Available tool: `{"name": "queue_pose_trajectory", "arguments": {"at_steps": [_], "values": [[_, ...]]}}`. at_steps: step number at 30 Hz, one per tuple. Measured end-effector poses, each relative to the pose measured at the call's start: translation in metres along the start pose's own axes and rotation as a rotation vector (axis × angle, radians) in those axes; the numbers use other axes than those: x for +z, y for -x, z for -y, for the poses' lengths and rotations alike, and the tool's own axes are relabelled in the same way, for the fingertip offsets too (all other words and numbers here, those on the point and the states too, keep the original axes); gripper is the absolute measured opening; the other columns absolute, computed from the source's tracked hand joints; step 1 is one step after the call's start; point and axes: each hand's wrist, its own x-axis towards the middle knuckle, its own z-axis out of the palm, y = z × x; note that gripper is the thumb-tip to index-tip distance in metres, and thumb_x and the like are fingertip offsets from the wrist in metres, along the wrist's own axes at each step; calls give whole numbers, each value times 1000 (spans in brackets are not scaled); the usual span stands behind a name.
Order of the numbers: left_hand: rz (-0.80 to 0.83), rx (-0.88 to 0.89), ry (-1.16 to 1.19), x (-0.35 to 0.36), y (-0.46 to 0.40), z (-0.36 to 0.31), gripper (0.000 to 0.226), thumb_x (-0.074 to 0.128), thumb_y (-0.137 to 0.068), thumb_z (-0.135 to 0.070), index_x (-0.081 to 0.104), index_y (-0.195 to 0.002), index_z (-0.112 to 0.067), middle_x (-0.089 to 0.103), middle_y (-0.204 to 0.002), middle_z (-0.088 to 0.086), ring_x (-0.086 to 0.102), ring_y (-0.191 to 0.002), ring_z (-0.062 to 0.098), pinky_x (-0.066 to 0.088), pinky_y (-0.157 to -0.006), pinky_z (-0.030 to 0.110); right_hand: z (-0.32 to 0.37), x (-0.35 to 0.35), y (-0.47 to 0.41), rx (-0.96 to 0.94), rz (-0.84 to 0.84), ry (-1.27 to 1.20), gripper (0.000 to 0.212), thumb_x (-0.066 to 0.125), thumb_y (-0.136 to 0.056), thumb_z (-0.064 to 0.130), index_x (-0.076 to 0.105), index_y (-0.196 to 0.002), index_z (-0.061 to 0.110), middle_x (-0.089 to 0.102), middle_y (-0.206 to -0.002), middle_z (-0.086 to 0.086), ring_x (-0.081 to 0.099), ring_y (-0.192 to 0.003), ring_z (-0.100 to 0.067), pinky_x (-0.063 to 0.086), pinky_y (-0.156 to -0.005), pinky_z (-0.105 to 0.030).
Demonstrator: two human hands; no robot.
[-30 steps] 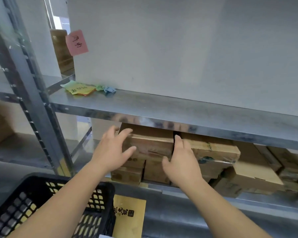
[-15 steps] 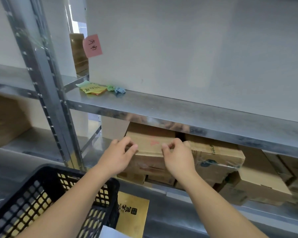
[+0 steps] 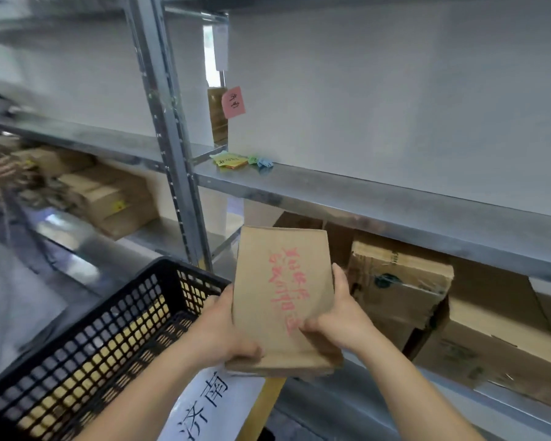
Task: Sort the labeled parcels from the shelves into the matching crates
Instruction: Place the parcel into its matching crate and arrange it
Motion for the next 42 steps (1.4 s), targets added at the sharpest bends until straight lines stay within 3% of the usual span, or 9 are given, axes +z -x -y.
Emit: {"name": "queue_pose_trajectory", "arguments": {"at_steps": [5, 9, 13, 18, 22, 27, 31, 36, 42], "values": [[-243, -105, 185, 20, 56, -1, 62, 86, -67, -56, 46, -110, -33, 65, -103, -16, 64, -91, 1, 56, -75, 28, -24, 4, 31, -43, 77, -79, 134, 90, -57, 64, 10, -159, 35, 54, -142, 10, 57, -126, -18, 47, -104, -42], [-354, -121, 213, 20, 95, 0, 88, 97, -54, -37, 39, -119, -41, 63, -112, -15, 65, -100, 11, 59, -83, 42, -32, 4, 54, -120, 137, -130, 83, 92, -71, 33, 37, -133, 33, 62, -124, 10, 62, -108, -12, 52, -84, -32], [-401, 36, 327, 9, 133, -5, 102, 90, -71, -27, 24, -143, -58, 53, -133, -21, 56, -119, 5, 52, -98, 38, -18, -3, 73, -38, 164, -521, 24, 58, -100, 31, 50, -117, 17, 63, -125, -9, 64, -103, -24, 55, -80, -43], [-433, 54, 730, -18, 164, -8, 51, 59, -79, -73, 43, -127, -64, 54, -129, -28, 54, -123, -1, 47, -84, 24, 15, -8, 99, -1, 199, -620, 78, 30, -94, 78, 57, -103, 5, 68, -116, -21, 65, -104, -29, 50, -67, -37], [-448, 90, 783, -30, 198, 5, 72, 44, -72, -92, 42, -133, -54, 55, -133, -11, 57, -121, 20, 57, -90, 44, 31, -1, 122, -151, 340, -621, 49, 62, -93, 58, 47, -133, 34, 62, -118, -10, 71, -96, -31, 63, -70, -44], [-471, 119, 598, -54, 250, 44, 78, 73, -74, -61, 28, -137, -68, 56, -123, 7, 66, -105, 25, 57, -86, 39, 39, 18, 141, -330, 609, -515, 83, 72, -58, 18, 58, -134, 48, 58, -135, -11, 64, -114, -37, 54, -97, -59], [-427, 105, 314, -63, 289, 83, 77, 78, -66, -50, 45, -134, -60, 52, -136, -15, 59, -121, 12, 51, -102, 44, 51, 59, 169, -517, 504, -152, 75, 68, -76, -5, 60, -118, 56, 63, -120, 22, 61, -113, -8, 56, -95, -42], [-534, 25, 166, -68, 335, 128, 70, 91, -57, -48, 52, -115, -57, 45, -130, -28, 50, -120, -9, 45, -101, 19, 73, 128, 207, -579, 488, -55, 73, 95, -65, 21, 56, -118, 53, 60, -117, 27, 59, -103, 11, 57, -77, -20], [-586, -39, 39, -82, 392, 170, 69, 88, -63, -52, 42, -114, -57, 34, -129, -34, 43, -115, -6, 47, -94, 23, 93, 197, 236, -655, 479, 86, 74, 95, -55, 30, 52, -111, 53, 54, -126, 21, 58, -107, 1, 58, -85, -31]]}}
